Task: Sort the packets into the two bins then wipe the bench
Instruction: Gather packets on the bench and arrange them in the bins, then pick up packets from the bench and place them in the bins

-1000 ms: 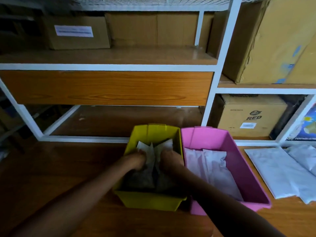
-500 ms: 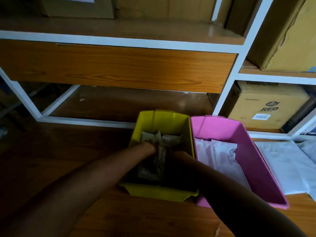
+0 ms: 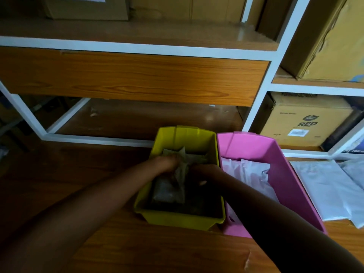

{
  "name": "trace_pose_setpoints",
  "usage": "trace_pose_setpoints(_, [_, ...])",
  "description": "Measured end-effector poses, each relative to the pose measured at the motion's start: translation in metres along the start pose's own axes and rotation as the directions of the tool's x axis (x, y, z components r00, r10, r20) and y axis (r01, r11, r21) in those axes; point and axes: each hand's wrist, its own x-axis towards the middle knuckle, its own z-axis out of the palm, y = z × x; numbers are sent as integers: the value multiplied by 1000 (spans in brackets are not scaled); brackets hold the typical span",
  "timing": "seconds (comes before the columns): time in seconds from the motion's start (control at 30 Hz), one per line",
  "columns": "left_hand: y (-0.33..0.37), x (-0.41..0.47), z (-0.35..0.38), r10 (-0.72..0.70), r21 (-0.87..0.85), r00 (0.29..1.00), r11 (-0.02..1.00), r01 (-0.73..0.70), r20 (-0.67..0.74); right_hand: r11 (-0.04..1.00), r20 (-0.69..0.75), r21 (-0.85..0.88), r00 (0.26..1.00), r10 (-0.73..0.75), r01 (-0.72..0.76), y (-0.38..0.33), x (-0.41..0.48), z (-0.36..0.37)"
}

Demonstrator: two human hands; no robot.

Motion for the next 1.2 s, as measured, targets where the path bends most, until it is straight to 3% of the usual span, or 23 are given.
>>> trace_pose_setpoints(0.07, [8,-15,-22,27,-63,998,998,-30,-50,994,23,104,1000,12,-15,-7,-5,-14])
trace_pose_setpoints(0.13, [18,-34,-42,33,-132,994,990,-47,-105,996,-82,-32,993,-87,84,-8,-17,-30])
trace_pose_setpoints(0.23, [28,-59,-47,-13,-201,941,978,-59,-338,993,-280,-2,953,-113,117,-2,-56,-42])
trace_pose_setpoints(0.37, [70,-101,-36,-20,-230,785,961,-156,-620,965,-554,175,830,-66,194,25,-118,-25])
trace_pose_setpoints(0.47, [118,-132,-24,-57,-320,669,906,-277,-741,933,-716,271,697,31,237,46,-172,1])
trace_pose_setpoints(0.7, [265,-182,15,-19,-283,449,800,-529,-893,861,-862,404,445,244,310,99,-301,76])
trace_pose_setpoints(0.8, [318,-189,43,15,-307,464,730,-611,-886,825,-857,462,403,321,324,120,-345,112])
trace_pose_setpoints(1.03, [400,-183,99,42,-414,585,665,-622,-810,782,-772,591,419,478,198,180,-407,175])
trace_pose_setpoints(1.2, [436,-156,96,76,-425,596,630,-650,-799,772,-737,621,435,517,136,232,-418,188])
